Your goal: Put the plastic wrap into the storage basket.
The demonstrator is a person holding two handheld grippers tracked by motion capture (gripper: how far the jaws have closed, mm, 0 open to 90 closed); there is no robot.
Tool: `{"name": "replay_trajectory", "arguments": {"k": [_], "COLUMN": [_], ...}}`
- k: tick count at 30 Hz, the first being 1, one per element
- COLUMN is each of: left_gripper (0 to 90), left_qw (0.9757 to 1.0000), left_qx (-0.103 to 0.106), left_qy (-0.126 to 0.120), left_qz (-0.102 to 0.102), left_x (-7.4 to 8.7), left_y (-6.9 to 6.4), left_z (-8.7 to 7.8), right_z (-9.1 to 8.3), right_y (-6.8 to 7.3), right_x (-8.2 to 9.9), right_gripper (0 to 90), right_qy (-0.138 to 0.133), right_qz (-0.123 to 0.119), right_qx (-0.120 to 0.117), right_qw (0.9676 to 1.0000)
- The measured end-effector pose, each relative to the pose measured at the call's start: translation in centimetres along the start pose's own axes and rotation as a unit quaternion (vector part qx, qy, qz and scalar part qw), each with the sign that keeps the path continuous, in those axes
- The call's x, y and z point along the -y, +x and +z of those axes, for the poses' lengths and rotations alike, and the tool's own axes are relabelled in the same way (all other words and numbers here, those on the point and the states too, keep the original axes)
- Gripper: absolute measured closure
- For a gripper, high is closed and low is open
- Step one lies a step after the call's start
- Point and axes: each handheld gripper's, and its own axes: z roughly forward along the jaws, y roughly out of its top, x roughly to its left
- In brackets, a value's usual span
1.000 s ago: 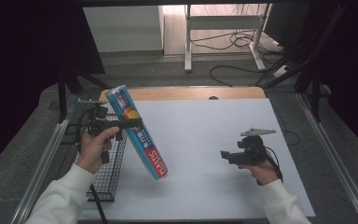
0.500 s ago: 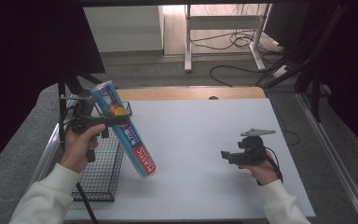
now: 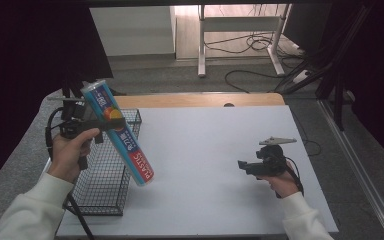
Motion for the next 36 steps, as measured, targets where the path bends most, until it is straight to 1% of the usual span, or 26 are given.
{"name": "replay_trajectory", "arguments": {"k": [1, 2, 3, 4, 5, 6, 7, 8, 9, 10, 11, 12, 13, 15, 16, 17, 20, 23, 27, 28, 36], "left_gripper": [32.1, 32.1, 32.1, 32.1, 32.1, 32.1, 32.1, 32.1, 32.1, 32.1, 32.1, 32.1, 32.1, 32.1, 32.1, 32.1, 32.1, 32.0, 32.1, 32.1, 32.1], "left_qw": [1.0, 1.0, 1.0, 0.9998, 0.9998, 0.9997, 0.9996, 0.9993, 0.9993, 0.9992, 0.999, 0.9986, 0.9986, 0.9981, 0.9974, 0.9974, 0.9962, 0.9951, 0.9948, 0.9945, 0.9943], "left_qx": [-0.001, -0.006, -0.006, -0.018, -0.018, -0.023, -0.028, -0.036, -0.036, -0.039, -0.044, -0.051, -0.051, -0.06, -0.071, -0.071, -0.087, -0.099, -0.1, -0.103, -0.102], "left_qy": [0.0, 0.001, 0.001, -0.002, -0.002, -0.004, -0.005, -0.008, -0.008, -0.009, -0.009, -0.01, -0.01, -0.013, -0.01, -0.01, -0.004, 0.0, 0.005, 0.013, 0.027], "left_qz": [0.002, 0.005, 0.005, 0.008, 0.008, 0.006, 0.007, 0.005, 0.005, 0.003, 0.006, 0.004, 0.004, 0.003, 0.004, 0.004, -0.001, -0.004, -0.013, -0.012, -0.016], "left_x": [-0.1, -0.4, -0.4, -0.6, -0.6, -0.7, -0.7, -0.7, -0.7, -0.7, -0.7, -0.6, -0.6, -0.5, -0.4, -0.4, 0.0, 0.6, 1.3, 1.6, 2.4], "left_y": [0.0, -0.1, -0.1, -0.1, -0.1, -0.1, 0.0, 0.3, 0.3, 0.4, 0.6, 0.8, 0.8, 1.2, 1.7, 1.7, 2.5, 3.3, 4.2, 4.5, 5.1], "left_z": [-0.3, -1.1, -1.1, -1.9, -1.9, -2.3, -2.8, -3.6, -3.6, -4.0, -4.4, -5.1, -5.1, -5.9, -6.5, -6.5, -6.8, -6.5, -5.7, -5.3, -4.6], "right_z": [0.0, -0.1, -0.1, -0.1, -0.1, 0.0, 0.0, 0.1, 0.1, 0.1, 0.1, 0.1, 0.1, 0.1, 0.1, 0.1, 0.1, 0.1, 0.1, 0.1, 0.0], "right_y": [0.0, 0.0, 0.0, 0.0, 0.0, 0.0, -0.1, -0.1, -0.1, 0.0, 0.1, 0.0, 0.0, 0.0, 0.0, 0.0, -0.2, -0.2, -0.2, -0.3, -0.3], "right_x": [0.0, 0.0, 0.0, 0.0, 0.0, 0.0, 0.0, -0.1, -0.1, -0.1, -0.2, -0.2, -0.2, -0.1, -0.1, -0.1, -0.1, -0.1, -0.2, -0.2, -0.1], "right_gripper": [15.2, 15.3, 15.3, 15.3, 15.3, 15.3, 15.3, 15.3, 15.3, 15.3, 15.3, 15.3, 15.3, 15.3, 15.3, 15.3, 15.3, 15.3, 15.3, 15.3, 15.3], "right_qy": [0.0, -0.001, -0.001, -0.002, -0.002, -0.002, -0.002, -0.002, -0.002, -0.003, -0.002, -0.003, -0.003, -0.002, -0.002, -0.002, -0.002, -0.002, -0.004, -0.006, -0.007], "right_qz": [0.0, 0.0, 0.0, 0.001, 0.001, 0.002, 0.002, 0.002, 0.002, 0.002, 0.001, -0.001, -0.001, 0.001, 0.001, 0.001, 0.004, 0.005, 0.005, 0.004, 0.007], "right_qx": [0.0, 0.0, 0.0, 0.0, 0.0, 0.001, 0.002, 0.002, 0.002, 0.001, 0.001, 0.002, 0.002, 0.002, 0.004, 0.004, 0.006, 0.007, 0.008, 0.008, 0.013], "right_qw": [1.0, 1.0, 1.0, 1.0, 1.0, 1.0, 1.0, 1.0, 1.0, 1.0, 1.0, 1.0, 1.0, 1.0, 1.0, 1.0, 1.0, 1.0, 0.9999, 0.9999, 0.9999]}}
